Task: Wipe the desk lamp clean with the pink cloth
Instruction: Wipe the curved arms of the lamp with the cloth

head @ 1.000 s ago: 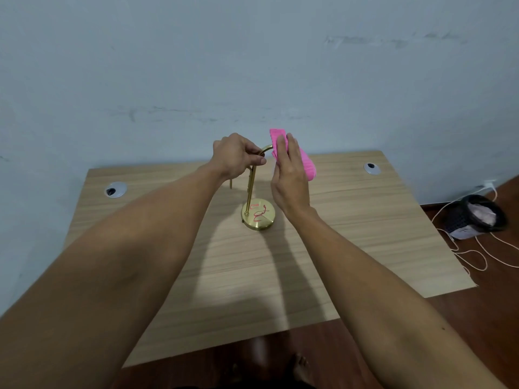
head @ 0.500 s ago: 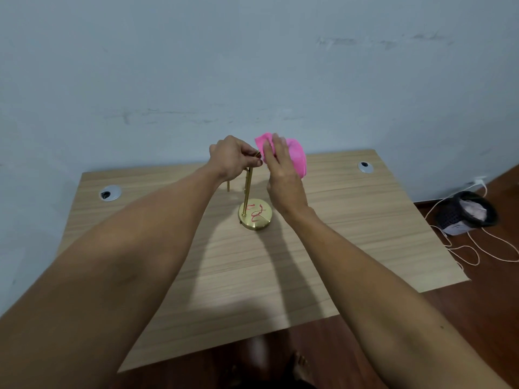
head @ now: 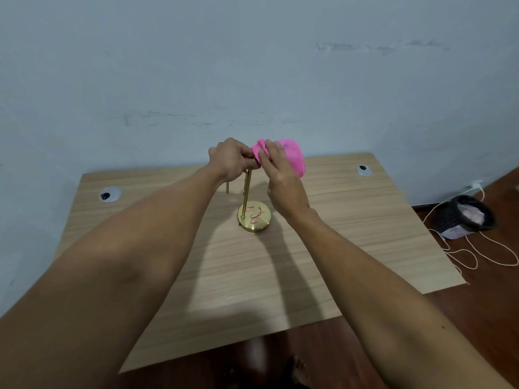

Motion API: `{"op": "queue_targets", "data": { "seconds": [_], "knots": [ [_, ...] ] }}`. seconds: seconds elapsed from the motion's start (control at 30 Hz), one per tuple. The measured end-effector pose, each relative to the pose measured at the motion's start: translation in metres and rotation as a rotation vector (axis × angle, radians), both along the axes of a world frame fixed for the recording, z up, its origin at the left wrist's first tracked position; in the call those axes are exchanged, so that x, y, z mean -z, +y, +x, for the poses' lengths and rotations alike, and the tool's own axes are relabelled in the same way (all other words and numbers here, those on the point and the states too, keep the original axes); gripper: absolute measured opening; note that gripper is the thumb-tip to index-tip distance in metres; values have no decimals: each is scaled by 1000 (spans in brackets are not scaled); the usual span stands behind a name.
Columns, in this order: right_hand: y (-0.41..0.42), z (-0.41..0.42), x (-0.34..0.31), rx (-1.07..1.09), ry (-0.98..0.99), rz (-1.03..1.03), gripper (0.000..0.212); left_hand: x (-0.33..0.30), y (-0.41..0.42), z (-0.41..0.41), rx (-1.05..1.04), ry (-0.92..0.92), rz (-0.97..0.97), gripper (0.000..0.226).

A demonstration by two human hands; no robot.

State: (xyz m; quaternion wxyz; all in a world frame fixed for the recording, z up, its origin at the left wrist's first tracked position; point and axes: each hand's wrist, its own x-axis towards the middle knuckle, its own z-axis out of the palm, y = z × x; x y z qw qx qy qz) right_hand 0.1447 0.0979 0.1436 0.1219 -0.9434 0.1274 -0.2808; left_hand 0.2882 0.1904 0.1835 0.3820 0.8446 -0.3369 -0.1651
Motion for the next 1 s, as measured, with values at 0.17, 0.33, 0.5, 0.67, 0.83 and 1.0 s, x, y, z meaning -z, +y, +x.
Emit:
{"op": "queue_targets", "data": {
  "seconds": [0.17, 0.33, 0.5, 0.67, 0.83, 1.0],
  "knots": [
    [-4, 0, -6, 150, -82, 124, 65, 5, -1, 0, -17, 98, -29, 22],
    [-16, -4, -9, 110, -97, 198, 63, 29, 29, 9, -15, 391, -151, 96],
    [-15, -4, -15, 99, -114, 228, 63, 56, 53, 14, -71, 402, -166, 63],
    [-11, 9, -15, 167, -103, 255, 55, 59, 49, 5, -35, 423, -189, 21],
    [9, 7, -2, 52, 49, 69, 78, 59, 47, 2, -30, 419, -171, 15],
    [6, 9, -5, 185, -53, 224, 75, 61, 46, 1, -24, 352, -146, 9]
  ]
}}
